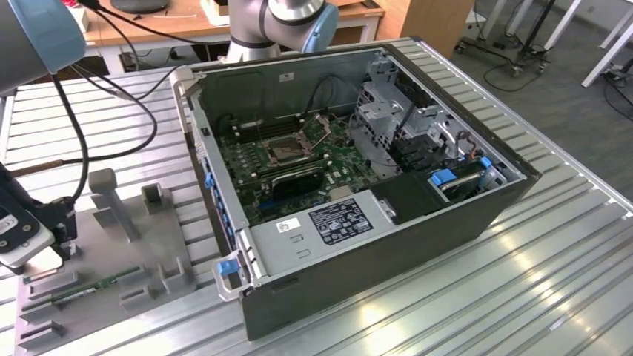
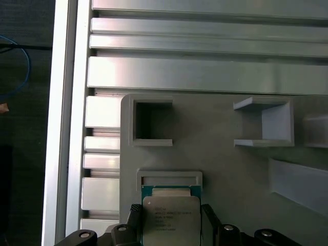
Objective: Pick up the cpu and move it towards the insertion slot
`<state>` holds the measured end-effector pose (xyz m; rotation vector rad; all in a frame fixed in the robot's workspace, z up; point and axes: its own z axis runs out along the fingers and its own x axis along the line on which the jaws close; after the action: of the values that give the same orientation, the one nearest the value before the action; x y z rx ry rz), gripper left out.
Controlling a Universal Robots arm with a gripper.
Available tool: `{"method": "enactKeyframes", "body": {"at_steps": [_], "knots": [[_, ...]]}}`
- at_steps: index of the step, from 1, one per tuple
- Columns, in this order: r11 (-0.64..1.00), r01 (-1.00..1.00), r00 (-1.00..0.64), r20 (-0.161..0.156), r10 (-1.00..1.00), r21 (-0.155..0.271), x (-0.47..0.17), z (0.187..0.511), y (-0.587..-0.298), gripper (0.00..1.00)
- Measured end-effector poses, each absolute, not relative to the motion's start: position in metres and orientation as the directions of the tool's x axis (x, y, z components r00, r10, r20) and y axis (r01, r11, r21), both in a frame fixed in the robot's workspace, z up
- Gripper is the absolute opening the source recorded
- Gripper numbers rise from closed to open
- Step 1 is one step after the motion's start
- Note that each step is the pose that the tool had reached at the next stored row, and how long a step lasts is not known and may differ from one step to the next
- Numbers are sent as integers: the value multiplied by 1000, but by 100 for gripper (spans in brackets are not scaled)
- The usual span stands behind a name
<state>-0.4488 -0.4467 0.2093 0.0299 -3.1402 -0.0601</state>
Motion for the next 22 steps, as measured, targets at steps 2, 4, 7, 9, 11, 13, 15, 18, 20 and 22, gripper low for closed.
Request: {"method": "enactKeyframes", "body": {"at_steps": [2,4,7,9,11,13,15,18,20,22], "knots": [[999,-19,-1000,0,-19,38,-449,210,-447,54],[999,-19,-1000,1,-19,38,-449,210,-447,54],[999,-19,-1000,1,-19,38,-449,211,-447,54],[999,-19,-1000,1,-19,38,-449,211,-447,54],[999,-19,-1000,1,-19,38,-449,213,-447,54],[999,-19,-1000,1,-19,38,-449,214,-447,54],[999,-19,-1000,0,-19,38,-449,215,-447,54],[999,-19,-1000,1,-19,38,-449,217,-447,54],[999,-19,-1000,1,-19,38,-449,218,-447,54],[999,-19,-1000,1,-19,38,-449,219,-447,54]]}}
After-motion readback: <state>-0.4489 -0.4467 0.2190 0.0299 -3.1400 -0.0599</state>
